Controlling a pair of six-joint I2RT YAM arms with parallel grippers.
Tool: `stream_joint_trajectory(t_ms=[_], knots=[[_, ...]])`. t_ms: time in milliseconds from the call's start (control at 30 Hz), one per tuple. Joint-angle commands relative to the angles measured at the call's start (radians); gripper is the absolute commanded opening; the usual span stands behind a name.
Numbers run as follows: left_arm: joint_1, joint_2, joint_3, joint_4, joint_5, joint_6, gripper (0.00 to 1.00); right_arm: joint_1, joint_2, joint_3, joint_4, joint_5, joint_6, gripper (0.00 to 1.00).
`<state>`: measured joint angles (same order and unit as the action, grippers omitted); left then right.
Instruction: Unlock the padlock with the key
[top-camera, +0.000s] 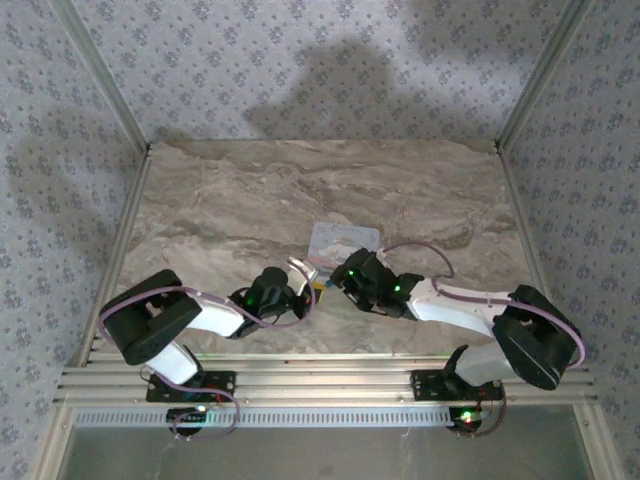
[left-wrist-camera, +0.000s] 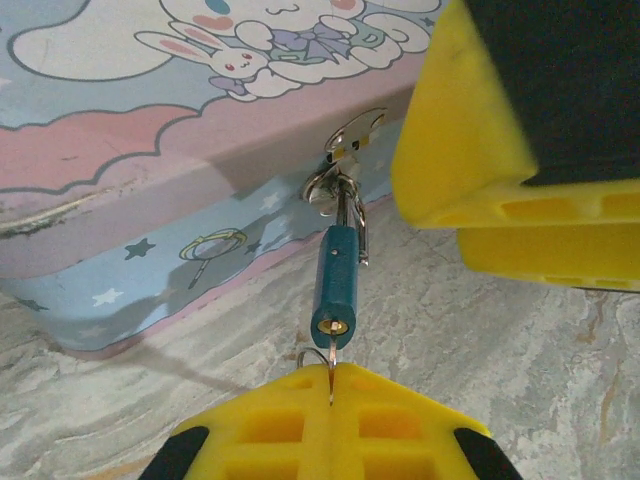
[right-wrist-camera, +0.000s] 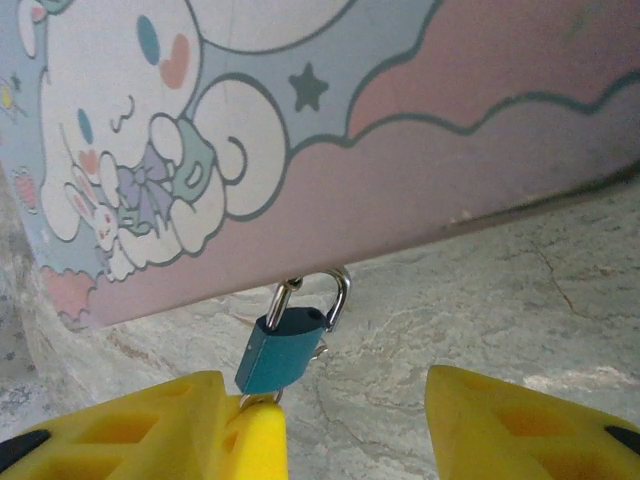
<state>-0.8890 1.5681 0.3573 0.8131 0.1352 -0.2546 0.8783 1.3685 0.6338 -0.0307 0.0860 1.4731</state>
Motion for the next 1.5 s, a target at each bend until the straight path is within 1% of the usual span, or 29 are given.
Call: stream_joint_trajectory(t_ms=[0,100,267,433,700,933,1067,1167,1233,1267,1300,1333,1400,1467], knots=[[0.007,0.004,0.028,-0.010,0.025,-0.041,0.00,-0.004,0.030,0.023,0.034,-0.002,-0.015,0.53],[0.010,-0.009,0.031,-0.033,0.025,-0.095,0.00,-0.008,0.048,0.024,0.055,-0.013,-0.021,0.52],[0.012,-0.016,0.029,-0.045,0.043,-0.162,0.00,-0.010,0.070,0.030,0.079,-0.020,-0.018,0.54],[0.012,-0.022,0.024,-0.031,0.055,-0.203,0.00,-0.011,0.104,0.043,0.094,-0.032,-0.019,0.54],[0.013,-0.023,0.028,-0.007,0.077,-0.270,0.00,-0.012,0.164,0.060,0.133,-0.050,-0.013,0.52],[0.013,-0.029,0.028,0.013,0.095,-0.331,0.00,-0.002,0.167,0.049,0.156,-0.036,0.004,0.50],[0.013,-0.034,0.025,0.017,0.096,-0.347,0.00,0.008,0.154,0.052,0.137,-0.025,0.007,0.41],[0.013,-0.035,0.025,0.021,0.096,-0.364,0.00,0.023,0.142,0.048,0.125,-0.012,0.013,0.38],[0.013,-0.037,0.025,0.025,0.093,-0.379,0.00,0.033,0.134,0.040,0.123,-0.003,0.023,0.40],[0.013,-0.036,0.026,0.026,0.092,-0.387,0.00,0.039,0.129,0.035,0.121,0.001,0.029,0.45],[0.013,-0.036,0.026,0.030,0.093,-0.392,0.00,0.043,0.126,0.032,0.119,0.006,0.033,0.52],[0.013,-0.036,0.026,0.033,0.093,-0.398,0.00,0.046,0.122,0.030,0.118,0.009,0.037,0.55],[0.013,-0.032,0.026,0.043,0.095,-0.411,0.00,0.052,0.115,0.023,0.117,0.017,0.045,0.57],[0.013,-0.028,0.025,0.057,0.100,-0.425,0.00,0.056,0.107,0.018,0.116,0.025,0.048,0.53]])
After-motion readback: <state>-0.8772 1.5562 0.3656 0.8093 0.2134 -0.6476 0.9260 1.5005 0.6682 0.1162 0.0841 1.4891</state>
